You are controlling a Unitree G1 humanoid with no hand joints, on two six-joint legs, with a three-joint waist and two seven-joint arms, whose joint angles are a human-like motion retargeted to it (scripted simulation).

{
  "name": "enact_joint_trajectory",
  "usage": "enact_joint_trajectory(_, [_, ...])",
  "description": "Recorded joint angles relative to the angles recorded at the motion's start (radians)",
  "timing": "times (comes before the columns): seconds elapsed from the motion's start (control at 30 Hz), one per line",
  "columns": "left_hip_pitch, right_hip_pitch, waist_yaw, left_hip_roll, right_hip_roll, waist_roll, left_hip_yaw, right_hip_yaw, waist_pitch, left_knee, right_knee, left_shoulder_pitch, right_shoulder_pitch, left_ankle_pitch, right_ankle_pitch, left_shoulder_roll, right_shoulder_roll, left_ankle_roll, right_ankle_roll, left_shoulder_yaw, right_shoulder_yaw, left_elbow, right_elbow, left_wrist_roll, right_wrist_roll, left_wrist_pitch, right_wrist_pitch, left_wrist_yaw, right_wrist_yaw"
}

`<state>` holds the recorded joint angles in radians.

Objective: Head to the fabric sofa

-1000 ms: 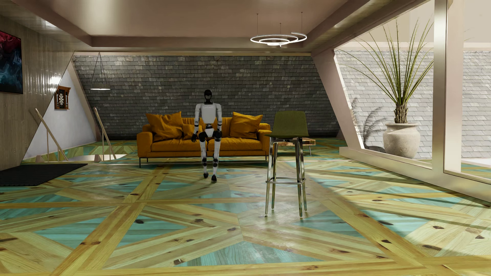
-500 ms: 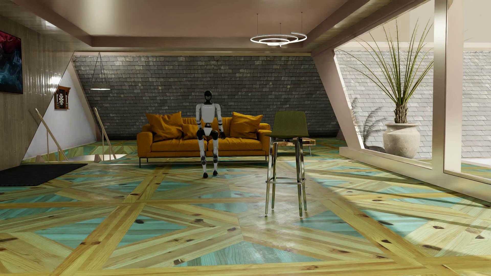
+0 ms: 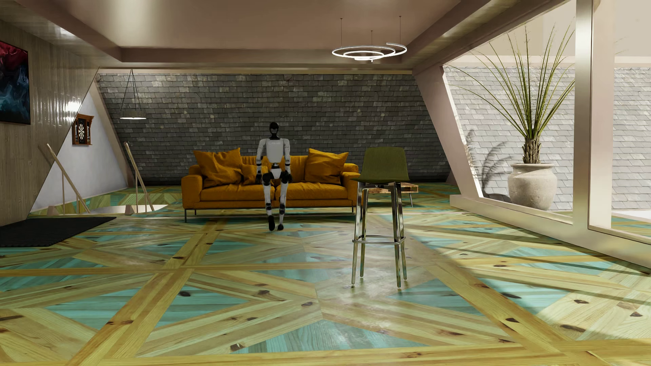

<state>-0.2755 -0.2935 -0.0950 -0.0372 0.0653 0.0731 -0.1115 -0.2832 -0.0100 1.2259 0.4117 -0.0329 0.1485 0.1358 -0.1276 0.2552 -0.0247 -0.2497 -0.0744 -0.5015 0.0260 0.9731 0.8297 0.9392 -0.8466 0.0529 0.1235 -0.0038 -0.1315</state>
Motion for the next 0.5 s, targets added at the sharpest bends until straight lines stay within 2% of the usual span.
enact_joint_trajectory(0.03, [-0.078,0.036,0.011,0.056,0.019,0.011,-0.005,-0.002,0.004,0.022,0.006,0.028,-0.035,-0.061,-0.03,0.028,-0.008,0.002,0.001,0.06,0.02,-0.041,0.018,-0.05,-0.019,0.012,-0.016,0.029,-0.004])
enact_joint_trajectory(0.1, [-0.194,0.11,0.042,0.161,0.057,0.027,0.049,0.018,0.012,-0.081,0.008,0.077,-0.093,-0.234,-0.075,0.017,-0.015,0.125,0.003,0.203,0.042,-0.092,0.04,-0.161,-0.041,0.085,-0.027,0.137,-0.009])
enact_joint_trajectory(0.13, [-0.23,0.147,0.059,0.2,0.073,0.032,0.085,0.034,0.013,-0.199,-0.002,0.096,-0.121,-0.276,-0.09,0.001,-0.018,0.16,0.008,0.273,0.05,-0.114,0.04,-0.209,-0.043,0.119,-0.025,0.191,-0.011])
enact_joint_trajectory(0.17, [-0.252,0.184,0.076,0.219,0.085,0.034,0.119,0.052,0.012,-0.348,-0.02,0.109,-0.146,-0.277,-0.097,-0.019,-0.024,0.199,0.011,0.323,0.058,-0.13,0.037,-0.242,-0.044,0.143,-0.025,0.232,-0.014])
enact_joint_trajectory(0.2, [-0.264,0.218,0.092,0.223,0.092,0.034,0.142,0.068,0.009,-0.516,-0.041,0.116,-0.167,-0.233,-0.101,-0.036,-0.031,0.208,0.015,0.343,0.066,-0.136,0.029,-0.256,-0.042,0.155,-0.029,0.249,-0.017])
enact_joint_trajectory(0.27, [-0.264,0.289,0.116,0.193,0.101,0.031,0.138,0.102,0.005,-0.848,-0.096,0.122,-0.194,-0.122,-0.105,-0.056,-0.043,0.219,0.027,0.323,0.082,-0.131,0.002,-0.233,-0.025,0.146,-0.046,0.224,-0.021])
enact_joint_trajectory(0.3, [-0.253,0.323,0.123,0.184,0.107,0.029,0.139,0.119,0.004,-0.983,-0.116,0.129,-0.202,-0.13,-0.111,-0.063,-0.047,0.179,0.033,0.308,0.093,-0.128,-0.01,-0.209,-0.015,0.134,-0.055,0.209,-0.023])
enact_joint_trajectory(0.33, [-0.254,0.355,0.13,0.172,0.109,0.027,0.119,0.137,0.004,-1.036,-0.123,0.138,-0.206,-0.138,-0.118,-0.074,-0.049,0.16,0.038,0.298,0.105,-0.126,-0.019,-0.184,-0.008,0.129,-0.059,0.209,-0.025])
enact_joint_trajectory(0.37, [-0.246,0.387,0.136,0.157,0.106,0.024,0.093,0.159,0.004,-1.034,-0.129,0.15,-0.206,-0.078,-0.121,-0.093,-0.053,0.187,0.042,0.299,0.115,-0.122,-0.025,-0.166,-0.005,0.134,-0.058,0.22,-0.025])
enact_joint_trajectory(0.4, [-0.235,0.417,0.141,0.15,0.1,0.02,0.088,0.182,0.003,-1.003,-0.126,0.162,-0.2,-0.001,-0.119,-0.117,-0.054,0.215,0.043,0.307,0.122,-0.112,-0.028,-0.153,-0.002,0.15,-0.054,0.235,-0.026])
enact_joint_trajectory(0.43, [-0.212,0.444,0.144,0.148,0.087,0.011,0.1,0.199,-0.001,-0.981,-0.111,0.17,-0.188,0.047,-0.097,-0.143,-0.053,0.203,0.048,0.316,0.119,-0.091,-0.024,-0.142,0.003,0.175,-0.045,0.248,-0.031])
enact_joint_trajectory(0.5, [-0.16,0.455,0.146,0.134,0.042,-0.019,0.14,0.218,-0.012,-0.97,-0.051,0.165,-0.145,0.028,0.002,-0.188,-0.044,0.186,0.044,0.322,0.096,-0.029,0.004,-0.11,0.015,0.238,-0.004,0.256,-0.037])
